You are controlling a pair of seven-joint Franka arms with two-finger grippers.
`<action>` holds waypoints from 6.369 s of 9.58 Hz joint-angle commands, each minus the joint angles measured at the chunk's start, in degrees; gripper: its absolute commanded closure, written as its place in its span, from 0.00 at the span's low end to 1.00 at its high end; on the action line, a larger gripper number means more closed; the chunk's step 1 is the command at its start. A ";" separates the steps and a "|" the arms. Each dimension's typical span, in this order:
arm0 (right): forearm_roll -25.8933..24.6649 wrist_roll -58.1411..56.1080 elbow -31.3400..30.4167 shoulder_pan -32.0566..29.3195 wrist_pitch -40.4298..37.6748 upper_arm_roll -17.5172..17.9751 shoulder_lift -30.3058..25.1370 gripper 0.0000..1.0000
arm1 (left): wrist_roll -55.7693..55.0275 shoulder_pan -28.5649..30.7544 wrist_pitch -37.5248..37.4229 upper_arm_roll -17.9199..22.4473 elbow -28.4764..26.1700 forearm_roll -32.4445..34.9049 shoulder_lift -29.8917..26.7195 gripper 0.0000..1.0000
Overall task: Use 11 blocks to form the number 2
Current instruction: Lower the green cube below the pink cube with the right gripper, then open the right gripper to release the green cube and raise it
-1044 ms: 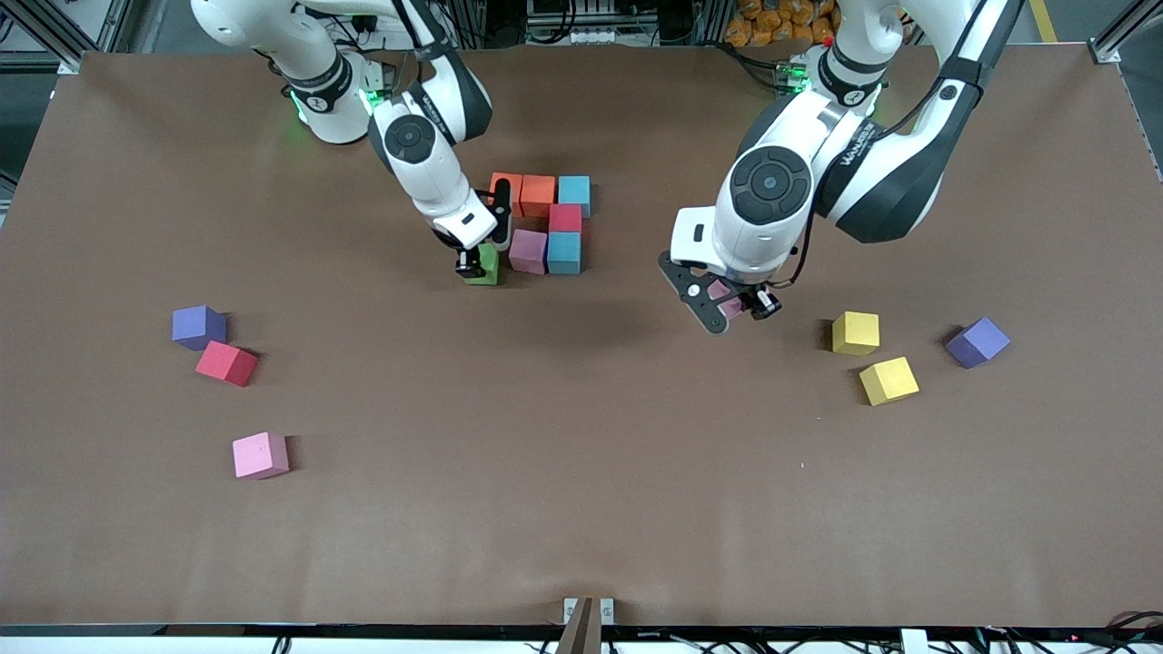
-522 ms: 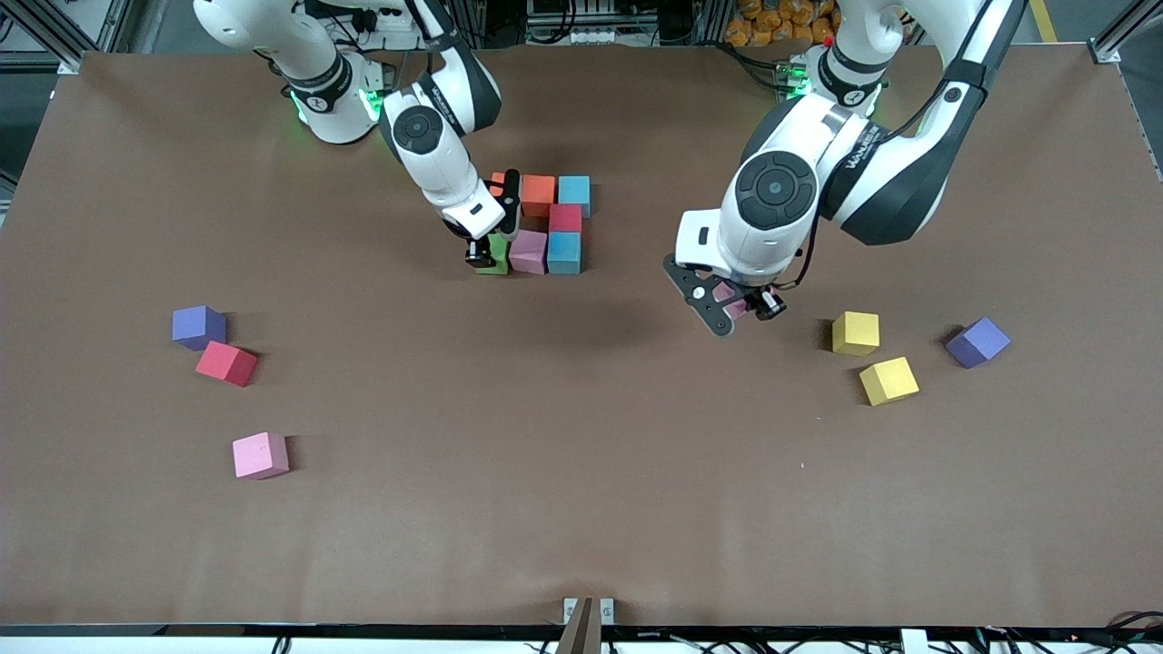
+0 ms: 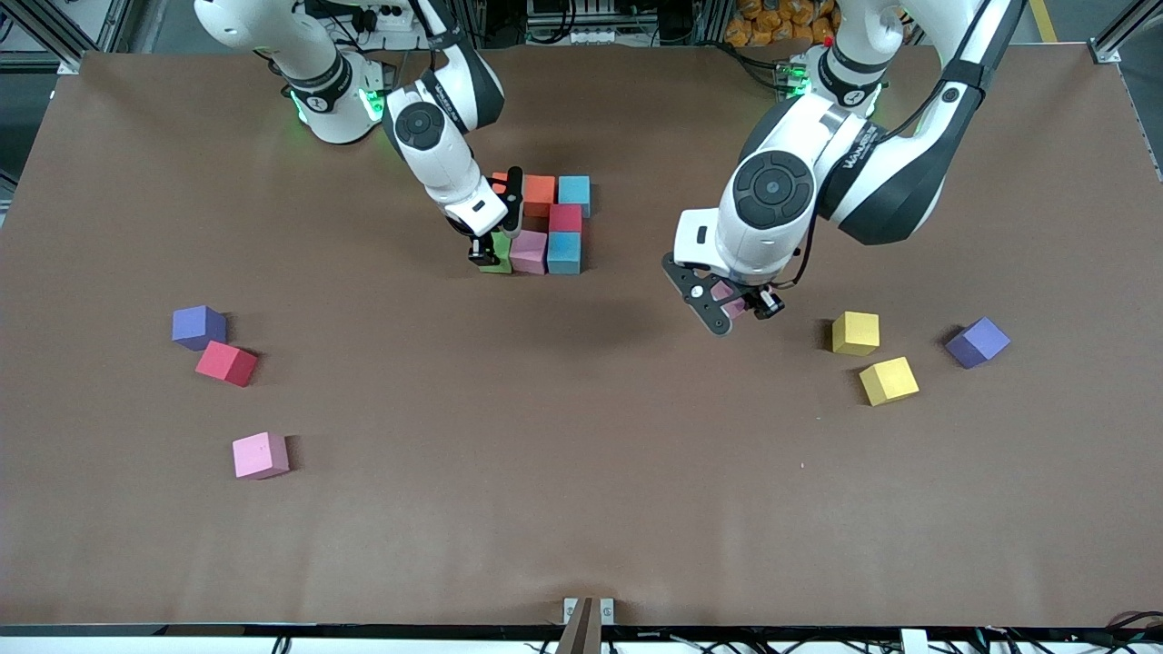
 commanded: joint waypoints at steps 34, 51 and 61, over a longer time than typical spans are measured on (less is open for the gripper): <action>7.05 -0.99 -0.54 4.21 4.76 -0.51 1.84 0.21 | -0.31 2.78 -4.49 0.10 -0.42 1.02 0.00 1.00; 7.23 -0.72 -0.19 3.33 -4.02 -2.17 -3.25 0.00 | -4.35 4.10 -4.84 -0.34 -1.21 1.02 -0.88 1.00; 6.35 -1.25 10.87 2.38 -23.62 -24.39 -5.55 0.00 | -21.82 -1.00 -4.66 -0.60 2.47 -1.43 1.48 1.00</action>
